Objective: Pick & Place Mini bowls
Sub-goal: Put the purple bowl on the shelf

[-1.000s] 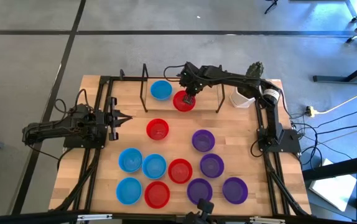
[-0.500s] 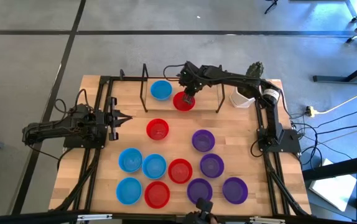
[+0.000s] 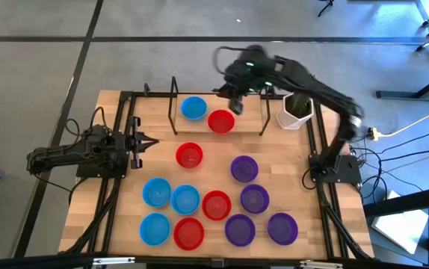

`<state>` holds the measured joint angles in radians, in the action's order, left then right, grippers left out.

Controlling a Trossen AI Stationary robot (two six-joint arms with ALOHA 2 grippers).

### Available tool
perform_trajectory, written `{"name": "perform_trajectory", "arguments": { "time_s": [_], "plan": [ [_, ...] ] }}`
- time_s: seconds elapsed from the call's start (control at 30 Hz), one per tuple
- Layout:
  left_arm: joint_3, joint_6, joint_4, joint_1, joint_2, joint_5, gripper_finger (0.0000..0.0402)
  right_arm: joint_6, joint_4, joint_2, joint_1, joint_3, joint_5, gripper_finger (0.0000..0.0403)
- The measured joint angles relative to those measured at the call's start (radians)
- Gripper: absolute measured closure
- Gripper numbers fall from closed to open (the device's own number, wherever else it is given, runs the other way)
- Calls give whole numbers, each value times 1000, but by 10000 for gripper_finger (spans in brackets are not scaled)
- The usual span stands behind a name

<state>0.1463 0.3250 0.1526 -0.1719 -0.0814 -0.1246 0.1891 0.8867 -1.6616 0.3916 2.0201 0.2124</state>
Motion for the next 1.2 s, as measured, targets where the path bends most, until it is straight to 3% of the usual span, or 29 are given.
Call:
{"name": "perform_trajectory", "arguments": {
  "time_s": [0.1,0.23,0.4,0.6,0.87,1.03,1.2],
  "plan": [
    [0,-2,0,0,0,0,394,26,-143,161,-91,-109,37,355],
    [0,-13,0,0,0,0,396,20,-327,404,-208,-358,68,389],
    [0,-15,0,0,0,0,399,-3,-487,698,-328,-759,21,392],
    [0,-11,3,0,0,0,394,-25,-943,965,-421,-1278,44,397],
    [0,0,8,0,0,0,399,-31,-1353,1015,-433,-1701,-11,399],
    [0,10,8,0,0,0,397,50,-1433,1014,-428,-1780,-124,398],
    [0,10,8,0,0,0,398,49,-1415,1007,-424,-1784,-141,397]
  ]
}}
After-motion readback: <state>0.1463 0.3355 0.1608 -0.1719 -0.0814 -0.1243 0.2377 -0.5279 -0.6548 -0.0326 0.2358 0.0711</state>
